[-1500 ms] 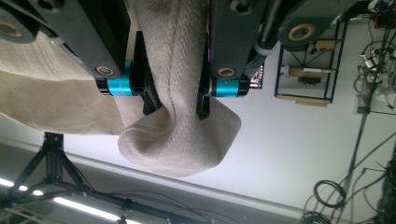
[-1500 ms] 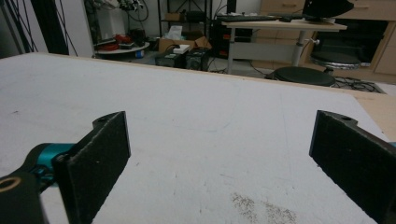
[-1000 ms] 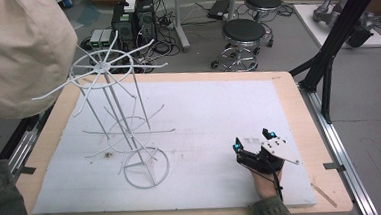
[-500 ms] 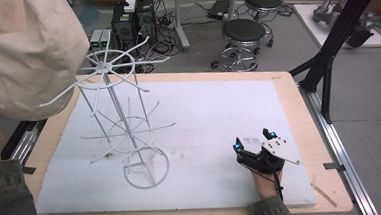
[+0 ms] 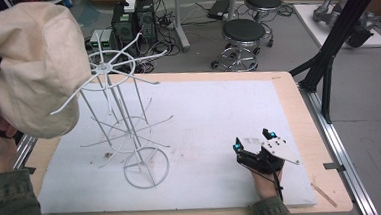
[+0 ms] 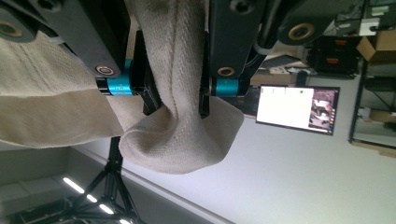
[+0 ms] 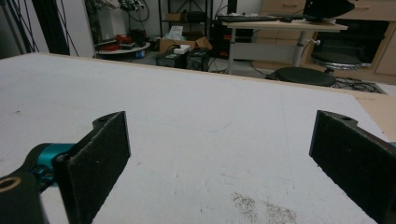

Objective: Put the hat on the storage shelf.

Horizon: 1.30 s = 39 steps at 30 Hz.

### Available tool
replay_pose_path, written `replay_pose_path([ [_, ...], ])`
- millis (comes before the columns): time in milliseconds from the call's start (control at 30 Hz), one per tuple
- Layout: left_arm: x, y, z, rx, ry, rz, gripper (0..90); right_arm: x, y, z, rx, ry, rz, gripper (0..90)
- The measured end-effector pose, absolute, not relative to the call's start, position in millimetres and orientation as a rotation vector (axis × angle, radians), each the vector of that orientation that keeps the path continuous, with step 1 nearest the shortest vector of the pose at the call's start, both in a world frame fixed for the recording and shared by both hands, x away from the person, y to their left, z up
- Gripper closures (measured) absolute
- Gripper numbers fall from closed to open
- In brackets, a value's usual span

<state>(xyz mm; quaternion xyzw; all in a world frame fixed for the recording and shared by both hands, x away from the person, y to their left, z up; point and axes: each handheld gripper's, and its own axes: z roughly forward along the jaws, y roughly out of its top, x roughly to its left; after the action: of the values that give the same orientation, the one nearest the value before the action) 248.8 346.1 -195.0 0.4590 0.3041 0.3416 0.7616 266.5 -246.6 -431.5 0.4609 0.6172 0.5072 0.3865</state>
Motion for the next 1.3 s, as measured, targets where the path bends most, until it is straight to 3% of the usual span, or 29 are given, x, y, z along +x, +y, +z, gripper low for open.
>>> replay_pose_path([
  [833,257,355,-240,1.028,0.713,0.651,75.2,266,-246,-432,1.176,1.571,1.291,4.2],
  [1300,256,359,-244,1.019,0.771,0.687,56.4,266,-247,-431,1.177,1.567,1.291,4.2],
])
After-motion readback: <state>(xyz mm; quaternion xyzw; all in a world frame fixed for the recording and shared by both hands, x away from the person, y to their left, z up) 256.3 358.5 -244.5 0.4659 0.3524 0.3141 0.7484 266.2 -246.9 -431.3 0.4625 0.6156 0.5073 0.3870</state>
